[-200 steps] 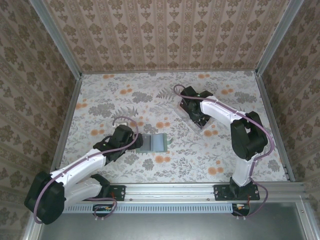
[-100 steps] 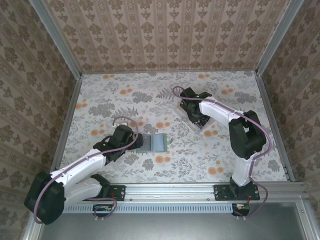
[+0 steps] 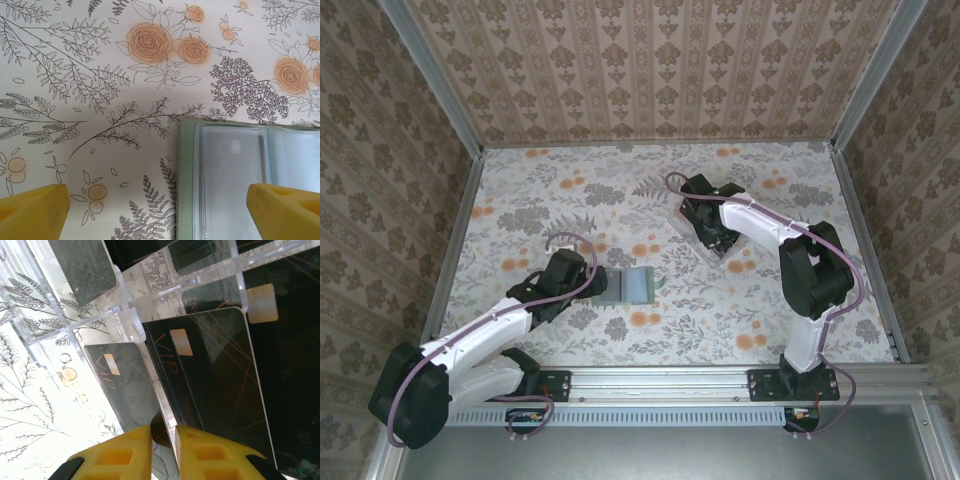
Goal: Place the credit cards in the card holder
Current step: Pick up the credit card from the storage box.
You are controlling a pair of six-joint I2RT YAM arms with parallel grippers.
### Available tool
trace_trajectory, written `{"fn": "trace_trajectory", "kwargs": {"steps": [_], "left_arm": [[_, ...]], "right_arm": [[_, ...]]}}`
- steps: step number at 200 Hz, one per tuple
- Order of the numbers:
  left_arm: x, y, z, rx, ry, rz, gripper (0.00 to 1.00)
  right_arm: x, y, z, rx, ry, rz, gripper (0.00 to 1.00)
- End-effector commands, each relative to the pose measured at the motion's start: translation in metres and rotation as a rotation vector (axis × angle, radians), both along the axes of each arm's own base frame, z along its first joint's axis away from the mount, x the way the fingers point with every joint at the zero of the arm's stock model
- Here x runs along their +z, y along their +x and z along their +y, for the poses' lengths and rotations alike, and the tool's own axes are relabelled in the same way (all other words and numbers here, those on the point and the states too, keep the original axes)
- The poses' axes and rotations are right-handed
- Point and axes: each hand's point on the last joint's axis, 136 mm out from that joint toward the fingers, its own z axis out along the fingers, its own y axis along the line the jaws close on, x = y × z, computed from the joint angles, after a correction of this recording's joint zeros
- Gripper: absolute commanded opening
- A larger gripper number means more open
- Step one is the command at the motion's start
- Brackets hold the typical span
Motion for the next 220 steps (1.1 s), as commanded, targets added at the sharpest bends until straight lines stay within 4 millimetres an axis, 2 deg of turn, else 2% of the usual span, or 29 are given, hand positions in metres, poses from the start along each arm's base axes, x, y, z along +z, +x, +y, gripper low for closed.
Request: {"fn": "trace_trajectory", "kwargs": {"steps": [1, 81, 128, 197, 220], "left_arm": [[0.002, 0.002, -0.001, -0.003, -0.009, -0.004, 1.0], [0.001, 0.003, -0.003, -0.007, -0.014, 0.0, 1.0], [0.003, 0.003, -0.005, -0.011, -0.017, 0.0, 1.0], [0.0, 0.001, -0.002, -0.011, -0.002, 0.005, 1.0], [-0.002, 0.001, 0.0, -0.008, 0.009, 0.007, 1.0]], "right_arm": [[0.011, -0.004, 0.007, 0.011, 0.052, 0.007, 0.2], [0.012, -0.006, 0.01, 0.017, 0.071, 0.014, 0.14], [0.02, -0.006, 0.018, 0.044, 0.117, 0.026, 0.0], [0.066, -0.01, 0.029, 0.035, 0.239, -0.067, 0.0], [0.085, -0.016, 0.044, 0.025, 0.343, -0.108, 0.0]]}}
